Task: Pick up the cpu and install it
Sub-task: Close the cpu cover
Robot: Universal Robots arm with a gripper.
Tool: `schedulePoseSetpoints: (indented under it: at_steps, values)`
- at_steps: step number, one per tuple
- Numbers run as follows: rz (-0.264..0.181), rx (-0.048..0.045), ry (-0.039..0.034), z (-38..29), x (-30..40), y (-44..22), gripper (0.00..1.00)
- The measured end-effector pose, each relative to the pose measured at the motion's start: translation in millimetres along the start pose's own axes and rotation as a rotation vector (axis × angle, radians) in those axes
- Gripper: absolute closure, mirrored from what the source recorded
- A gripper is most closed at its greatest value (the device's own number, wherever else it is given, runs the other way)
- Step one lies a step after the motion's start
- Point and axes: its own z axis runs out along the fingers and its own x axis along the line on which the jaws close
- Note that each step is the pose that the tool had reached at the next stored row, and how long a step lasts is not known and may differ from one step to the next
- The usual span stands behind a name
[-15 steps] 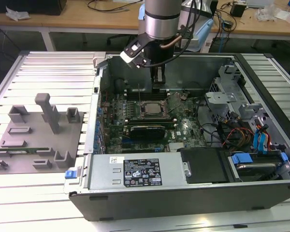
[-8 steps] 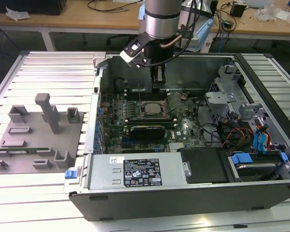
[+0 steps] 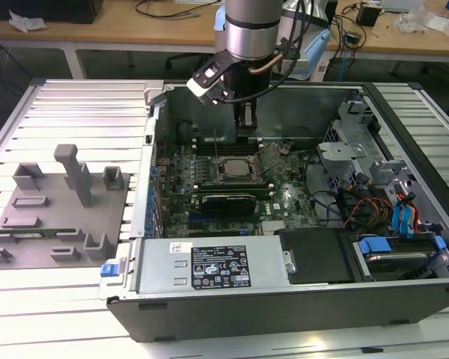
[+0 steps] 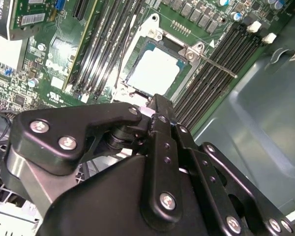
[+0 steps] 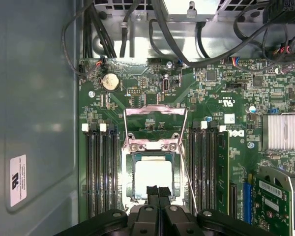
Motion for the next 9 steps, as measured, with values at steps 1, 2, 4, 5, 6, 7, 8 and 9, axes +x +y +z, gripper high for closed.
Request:
schedulePoseSetpoints:
  at_steps: [1, 2, 4, 5, 6, 7, 8, 9]
  values:
    - [0.000, 0.0014, 0.0000, 0.1, 0.0, 3.4, 0.89]
    - [0.000, 0.0027, 0.0000, 0.2, 0.1, 6.7, 0.89]
    - [0.000, 0.0051, -0.0001, 0.3, 0.2, 12.8, 0.89]
    - [0.000, 0.0060, -0.0001, 0.4, 0.2, 15.0, 0.89]
    - [0.000, 0.0069, 0.0000, 0.4, 0.2, 17.2, 0.89]
    - [0.000, 0.0079, -0.0001, 0.5, 0.3, 19.7, 0.89]
    - [0.000, 0.0086, 0.0000, 0.6, 0.3, 21.6, 0.89]
    - [0.000, 0.0101, -0.0001, 0.6, 0.4, 25.5, 0.89]
